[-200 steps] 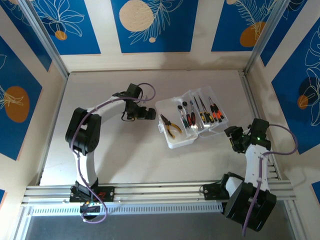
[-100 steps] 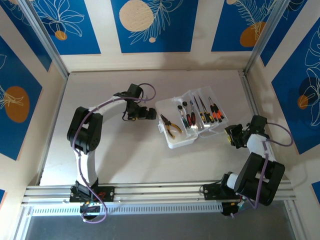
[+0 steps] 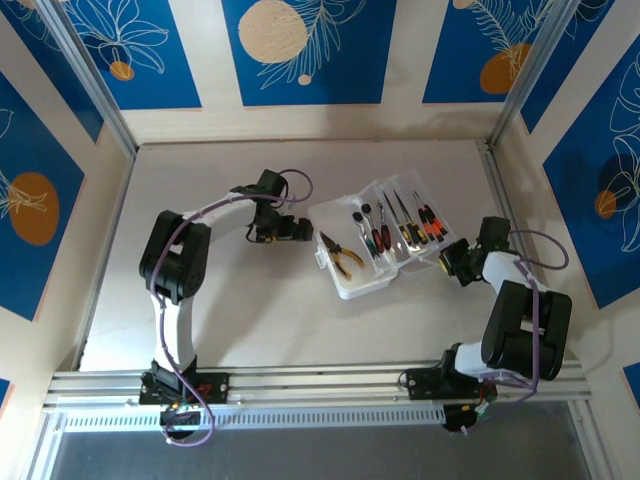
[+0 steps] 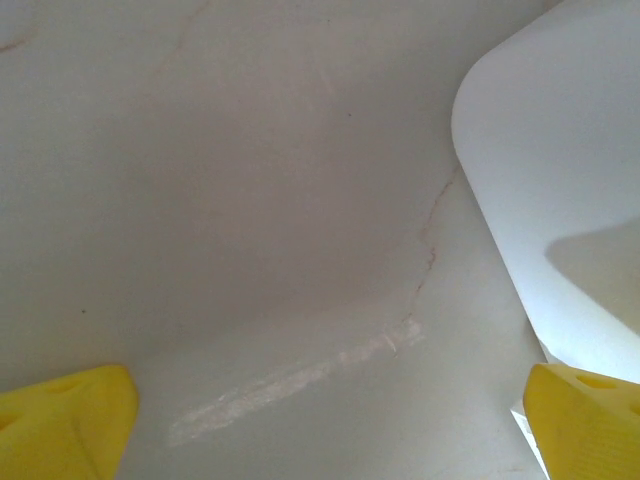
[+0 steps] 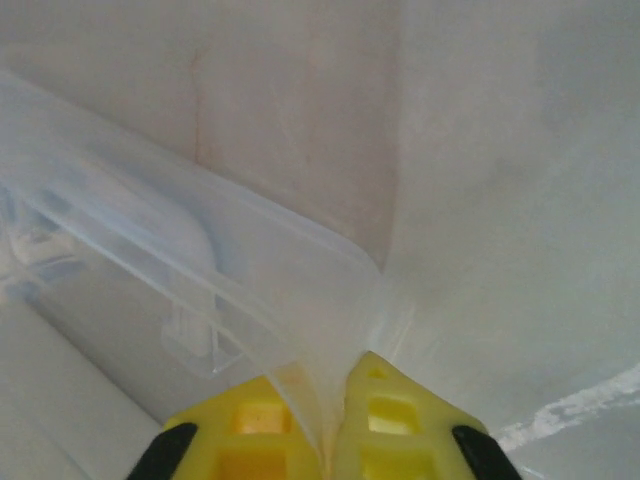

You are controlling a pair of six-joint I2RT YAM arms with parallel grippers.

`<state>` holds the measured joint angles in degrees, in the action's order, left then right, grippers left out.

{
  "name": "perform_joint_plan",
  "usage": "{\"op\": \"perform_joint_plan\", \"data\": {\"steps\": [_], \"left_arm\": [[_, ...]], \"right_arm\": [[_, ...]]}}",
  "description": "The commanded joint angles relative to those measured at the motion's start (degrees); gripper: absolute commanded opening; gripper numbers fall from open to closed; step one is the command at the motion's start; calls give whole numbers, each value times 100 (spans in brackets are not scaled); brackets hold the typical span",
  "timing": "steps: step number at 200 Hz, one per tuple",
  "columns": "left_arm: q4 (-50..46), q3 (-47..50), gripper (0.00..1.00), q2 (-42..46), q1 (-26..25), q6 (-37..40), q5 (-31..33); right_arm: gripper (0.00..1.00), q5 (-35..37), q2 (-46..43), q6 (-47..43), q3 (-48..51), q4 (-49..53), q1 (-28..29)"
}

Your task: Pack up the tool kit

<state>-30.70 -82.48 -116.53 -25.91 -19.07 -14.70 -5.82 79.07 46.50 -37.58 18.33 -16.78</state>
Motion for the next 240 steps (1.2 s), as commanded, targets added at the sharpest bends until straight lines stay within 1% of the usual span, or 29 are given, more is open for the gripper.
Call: {"op": "perform_joint_plan", "data": {"steps": [1,53,102,130,178,221,240], "left_arm": [[46,-180,100,-220,-54,-75,-130],[46,-351,100,-339,-88,-96,-178],[53,-418,100,-392,-125,-110,-209],[72,-401,100,-386,-141,-114,-209],[107,-408,100,-395,-151,-96,-241],[156,-444,100,-431,-151,-79,-285],[172,-470,100,-457,-151,-61,-309]], "right_arm": [[0,456,-110,-463,-169,101,224],[0,1749,-877,-864,-668,1060,1078],[0,2868,-1383,-958,-1011,1749,1925],[0,3531,-1529,-898,-1181,2088,2592],[0,4859,-1596,-469,-1559,2722,3926],[0,5521,-1417,23,-1972,3268,4945],[0,5972,-1291,547,-2117,3646,5478]]}}
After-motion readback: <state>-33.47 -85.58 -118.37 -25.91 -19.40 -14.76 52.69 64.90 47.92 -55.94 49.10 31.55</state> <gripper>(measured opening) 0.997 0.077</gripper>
